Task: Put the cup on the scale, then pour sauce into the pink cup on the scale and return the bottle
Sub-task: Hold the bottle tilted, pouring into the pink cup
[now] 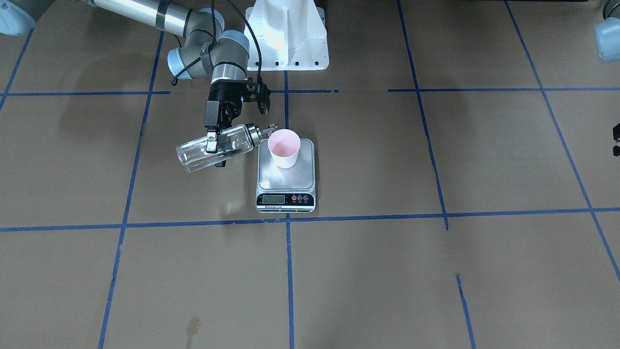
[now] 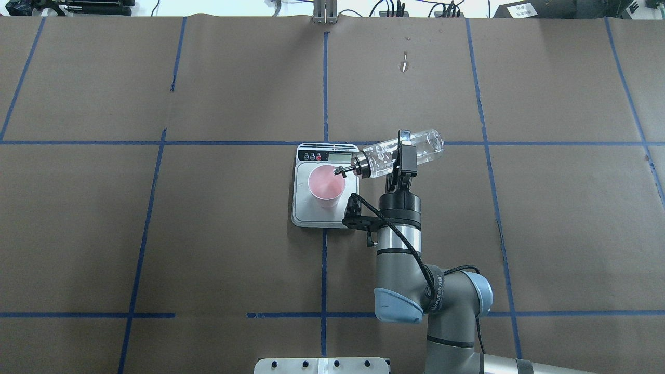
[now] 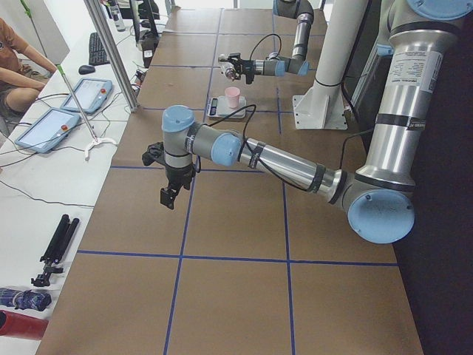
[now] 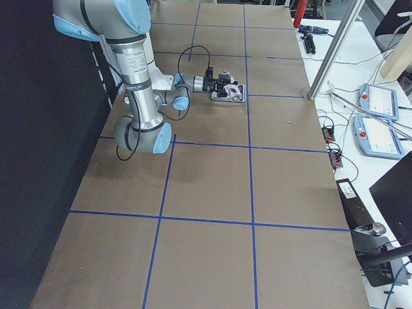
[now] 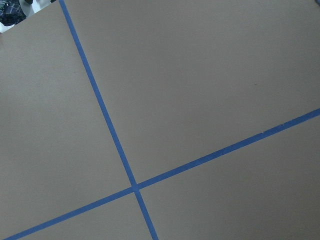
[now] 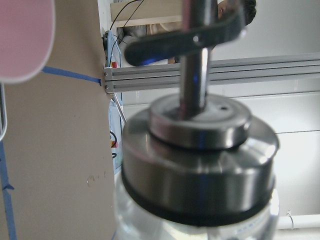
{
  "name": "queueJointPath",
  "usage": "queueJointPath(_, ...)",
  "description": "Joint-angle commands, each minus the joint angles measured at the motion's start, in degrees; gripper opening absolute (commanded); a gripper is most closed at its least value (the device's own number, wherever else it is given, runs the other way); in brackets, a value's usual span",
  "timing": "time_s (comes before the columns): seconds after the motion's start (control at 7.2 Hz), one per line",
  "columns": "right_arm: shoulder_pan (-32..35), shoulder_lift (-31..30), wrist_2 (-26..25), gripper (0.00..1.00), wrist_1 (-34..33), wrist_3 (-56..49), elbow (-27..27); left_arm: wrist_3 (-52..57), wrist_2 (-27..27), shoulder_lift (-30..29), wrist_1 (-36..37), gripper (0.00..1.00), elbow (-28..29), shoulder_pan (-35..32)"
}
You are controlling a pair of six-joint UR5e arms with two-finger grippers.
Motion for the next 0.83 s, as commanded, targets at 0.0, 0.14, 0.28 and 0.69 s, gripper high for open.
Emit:
queueJointPath(0.0, 0.1, 0.0, -1.2, 0.00, -0.1, -3.7, 0.0, 0.0, 0.0, 0.0, -0.2, 1.00, 0.2, -0.2)
queueJointPath(0.14, 0.2, -0.1, -1.2, 0.00, -0.4, -4.2, 0.0, 0.0, 0.0, 0.0, -0.2, 1.00, 0.2, -0.2)
queueJointPath(0.28, 0.3, 0.1, -1.6, 0.00, -0.6, -7.7, 0.0, 0.0, 0.0, 0.0, -0.2, 1.00, 0.2, -0.4)
queueJointPath(0.69, 0.3, 0.0, -2.1, 0.00, -0.6, -8.2, 0.0, -0.1, -0.1, 0.0, -0.2, 1.00, 0.1, -0.5)
